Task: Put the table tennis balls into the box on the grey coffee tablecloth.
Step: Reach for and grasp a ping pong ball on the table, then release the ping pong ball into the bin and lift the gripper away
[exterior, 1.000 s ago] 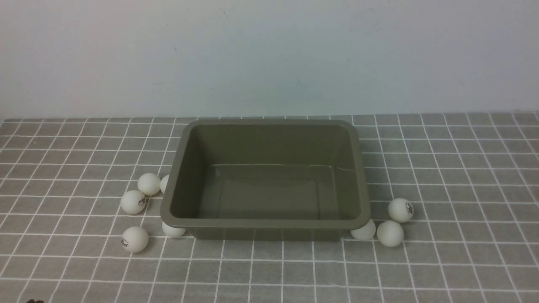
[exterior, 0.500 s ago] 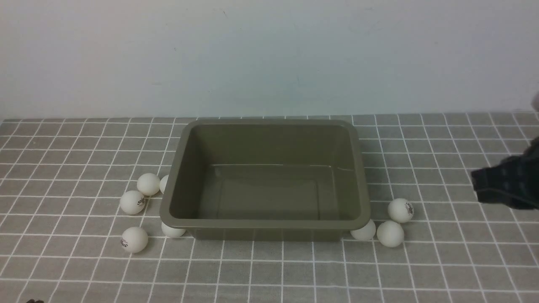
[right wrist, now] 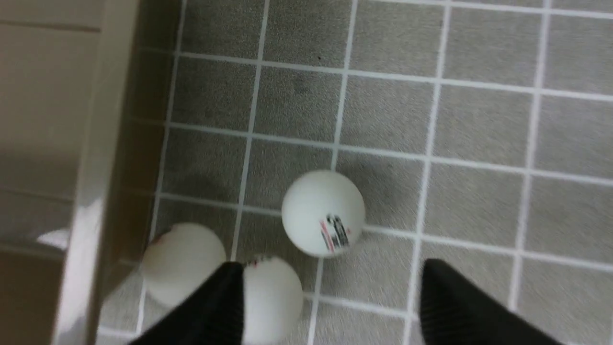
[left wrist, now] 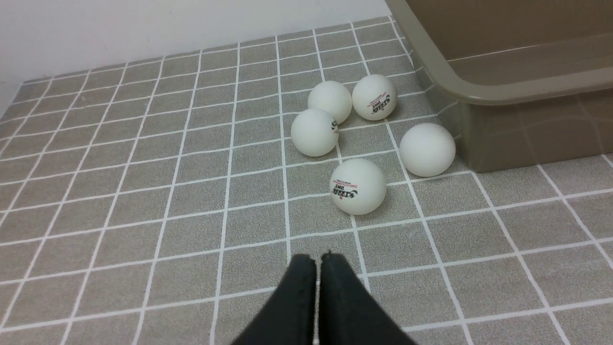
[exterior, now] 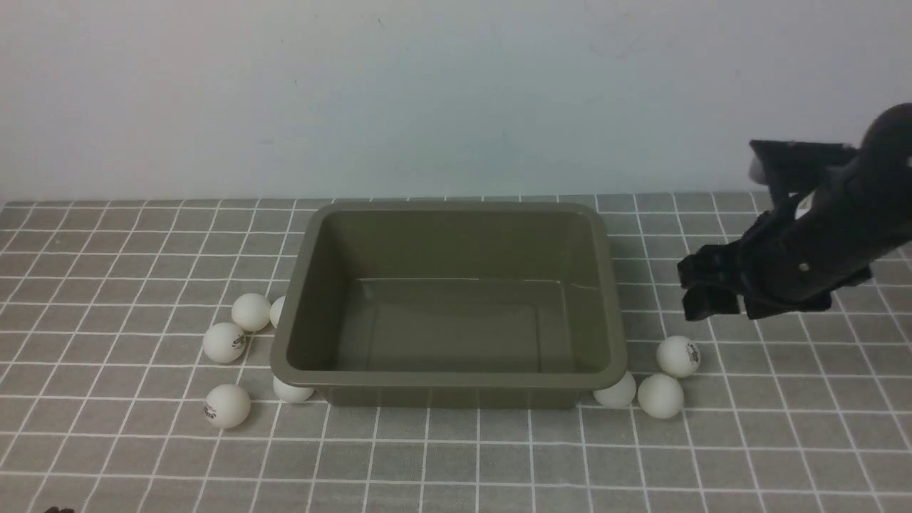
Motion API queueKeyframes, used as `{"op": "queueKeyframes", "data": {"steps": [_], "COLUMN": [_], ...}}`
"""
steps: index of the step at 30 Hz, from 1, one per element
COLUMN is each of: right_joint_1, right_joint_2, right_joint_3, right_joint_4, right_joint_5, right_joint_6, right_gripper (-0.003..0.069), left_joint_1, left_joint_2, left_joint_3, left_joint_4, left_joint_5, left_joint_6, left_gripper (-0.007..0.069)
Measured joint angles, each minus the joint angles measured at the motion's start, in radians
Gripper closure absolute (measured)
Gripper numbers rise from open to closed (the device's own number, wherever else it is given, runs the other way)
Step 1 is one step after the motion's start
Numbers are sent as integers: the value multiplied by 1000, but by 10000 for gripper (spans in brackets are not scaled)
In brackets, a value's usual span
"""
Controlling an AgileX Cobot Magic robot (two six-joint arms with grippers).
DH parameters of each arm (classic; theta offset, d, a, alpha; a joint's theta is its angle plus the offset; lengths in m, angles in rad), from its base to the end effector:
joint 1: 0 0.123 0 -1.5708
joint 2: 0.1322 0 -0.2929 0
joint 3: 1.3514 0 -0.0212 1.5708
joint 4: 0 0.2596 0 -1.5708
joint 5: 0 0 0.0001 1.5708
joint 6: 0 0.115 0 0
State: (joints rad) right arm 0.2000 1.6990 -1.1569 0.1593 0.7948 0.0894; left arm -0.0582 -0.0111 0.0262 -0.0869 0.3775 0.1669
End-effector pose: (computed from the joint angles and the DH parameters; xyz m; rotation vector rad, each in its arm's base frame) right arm 0.3449 0.0832 0.2028 -0.0245 2.8327 0.2509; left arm 0.0759 -0.0081 0.1637 0.1571 1.8682 -0.0108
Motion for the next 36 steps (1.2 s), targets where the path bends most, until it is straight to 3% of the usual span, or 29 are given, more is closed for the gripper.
{"op": "queueKeyframes", "data": {"steps": [3, 8, 10, 14, 23, 31, 35, 36], "right_joint_1": [5, 5, 5, 6, 34, 247, 300, 305], "right_joint_2": [101, 195, 216, 244, 73, 54, 125, 141], "right_joint_3": [-32, -47, -47, -50, -190, -260, -270, -280], "right_joint_4": [0, -1, -1, -27, -3, 53, 48, 30], "right_joint_5": [-34, -42, -43, -50, 112, -5, -7, 24], "right_joint_6": [4, 11, 14, 11, 7, -89, -89, -81], "right_gripper": [97, 95, 117, 308, 297, 297, 221, 150], "left_joint_1": [0, 0, 0, 0, 0, 0, 0, 0], "left_joint_2": [0, 0, 0, 0, 0, 0, 0, 0], "left_joint_3": [0, 0, 0, 0, 0, 0, 0, 0], "left_joint_4": [0, 0, 0, 0, 0, 0, 0, 0], "left_joint_5": [0, 0, 0, 0, 0, 0, 0, 0], "left_joint_6": [0, 0, 0, 0, 0, 0, 0, 0], "left_gripper": [629, 629, 629, 629, 629, 629, 629, 629]}}
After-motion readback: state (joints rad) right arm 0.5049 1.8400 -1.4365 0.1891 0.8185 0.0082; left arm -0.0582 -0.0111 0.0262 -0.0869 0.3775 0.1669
